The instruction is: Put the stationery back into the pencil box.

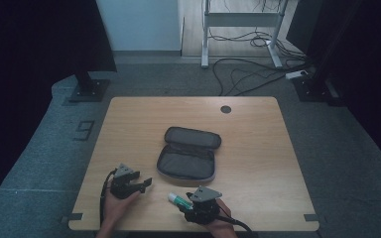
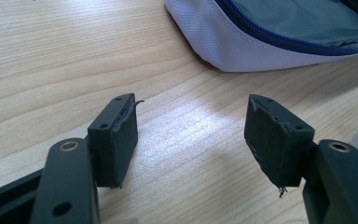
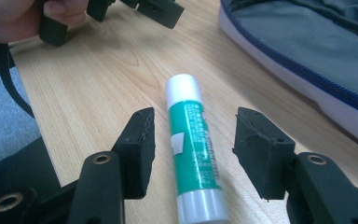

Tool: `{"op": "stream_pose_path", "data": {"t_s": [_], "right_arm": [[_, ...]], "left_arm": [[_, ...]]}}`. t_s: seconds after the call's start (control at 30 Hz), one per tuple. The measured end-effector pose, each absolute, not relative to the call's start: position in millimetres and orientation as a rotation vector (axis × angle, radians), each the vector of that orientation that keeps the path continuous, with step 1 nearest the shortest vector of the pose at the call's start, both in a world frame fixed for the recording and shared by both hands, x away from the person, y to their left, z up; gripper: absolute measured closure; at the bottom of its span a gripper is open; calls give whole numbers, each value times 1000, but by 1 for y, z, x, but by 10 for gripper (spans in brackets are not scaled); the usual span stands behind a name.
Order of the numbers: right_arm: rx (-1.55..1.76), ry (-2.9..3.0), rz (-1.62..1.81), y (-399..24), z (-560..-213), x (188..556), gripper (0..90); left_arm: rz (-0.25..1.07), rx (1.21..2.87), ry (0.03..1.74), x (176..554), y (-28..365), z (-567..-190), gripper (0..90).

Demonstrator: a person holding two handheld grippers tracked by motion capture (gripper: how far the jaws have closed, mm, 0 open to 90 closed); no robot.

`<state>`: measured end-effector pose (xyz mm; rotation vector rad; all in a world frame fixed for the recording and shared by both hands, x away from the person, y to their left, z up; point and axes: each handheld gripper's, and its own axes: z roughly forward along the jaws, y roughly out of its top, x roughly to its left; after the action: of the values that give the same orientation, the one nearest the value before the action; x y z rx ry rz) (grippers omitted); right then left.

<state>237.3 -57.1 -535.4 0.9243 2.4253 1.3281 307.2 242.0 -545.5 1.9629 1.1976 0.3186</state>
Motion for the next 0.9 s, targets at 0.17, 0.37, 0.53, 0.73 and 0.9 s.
{"op": "stream_pose_path", "data": {"t_s": [0.17, 0.37, 0.53, 0.73, 0.9], "right_arm": [[917, 2444, 1304, -54, -539, 237, 493], [915, 2459, 1285, -53, -544, 238, 521], [919, 2481, 1247, -52, -549, 240, 569], [899, 2488, 1213, -50, -552, 238, 603], [900, 2489, 1210, -50, -551, 239, 644]], "left_arm": [[317, 1959, 1202, 307, 243, -546, 348], [315, 1954, 1210, 307, 245, -546, 348], [310, 1958, 1211, 308, 245, -546, 349], [305, 1963, 1214, 308, 244, -546, 349], [303, 1965, 1212, 308, 244, -546, 349]]}}
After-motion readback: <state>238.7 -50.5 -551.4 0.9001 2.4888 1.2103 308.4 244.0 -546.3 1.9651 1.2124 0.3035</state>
